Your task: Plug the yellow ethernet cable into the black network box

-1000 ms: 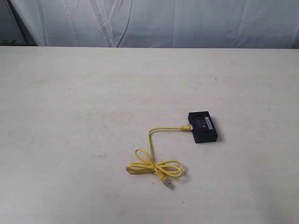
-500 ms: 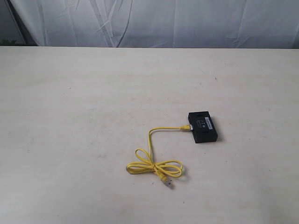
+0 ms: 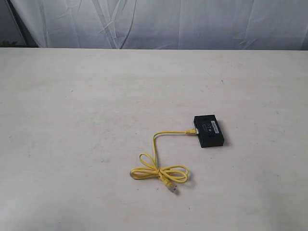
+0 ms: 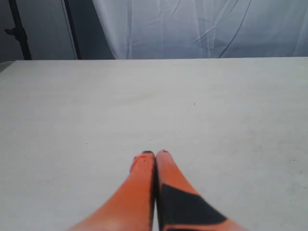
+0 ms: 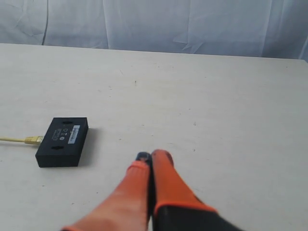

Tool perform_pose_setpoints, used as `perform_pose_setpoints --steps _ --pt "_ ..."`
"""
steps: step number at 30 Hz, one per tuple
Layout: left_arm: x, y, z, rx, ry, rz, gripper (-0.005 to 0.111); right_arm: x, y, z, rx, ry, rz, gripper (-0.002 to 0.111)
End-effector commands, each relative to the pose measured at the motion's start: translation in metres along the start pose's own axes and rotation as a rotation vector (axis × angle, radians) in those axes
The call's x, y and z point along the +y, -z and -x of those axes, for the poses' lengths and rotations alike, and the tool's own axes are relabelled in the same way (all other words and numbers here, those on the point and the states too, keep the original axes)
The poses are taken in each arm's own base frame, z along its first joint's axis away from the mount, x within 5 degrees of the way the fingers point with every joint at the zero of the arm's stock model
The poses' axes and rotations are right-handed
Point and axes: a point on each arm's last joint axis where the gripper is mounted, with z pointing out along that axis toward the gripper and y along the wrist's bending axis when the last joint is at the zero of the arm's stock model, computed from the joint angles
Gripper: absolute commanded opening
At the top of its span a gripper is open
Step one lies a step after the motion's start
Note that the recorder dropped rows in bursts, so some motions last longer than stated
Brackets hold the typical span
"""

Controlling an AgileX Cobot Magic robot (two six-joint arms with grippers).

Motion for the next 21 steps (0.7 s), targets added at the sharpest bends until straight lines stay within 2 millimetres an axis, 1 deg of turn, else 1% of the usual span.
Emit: perform_pose_setpoints --steps 1,21 --pt "-0.0005 0.0045 -0.0010 -0.099 0.023 -0.006 0.000 0.0001 0.0001 0.0006 -0.017 0.003 0.001 0.000" --pt "-0.0005 0.0044 -0.0012 -0.097 0.025 -0.007 0.000 0.0001 0.0001 0.0006 -0.017 0.003 0.001 0.000"
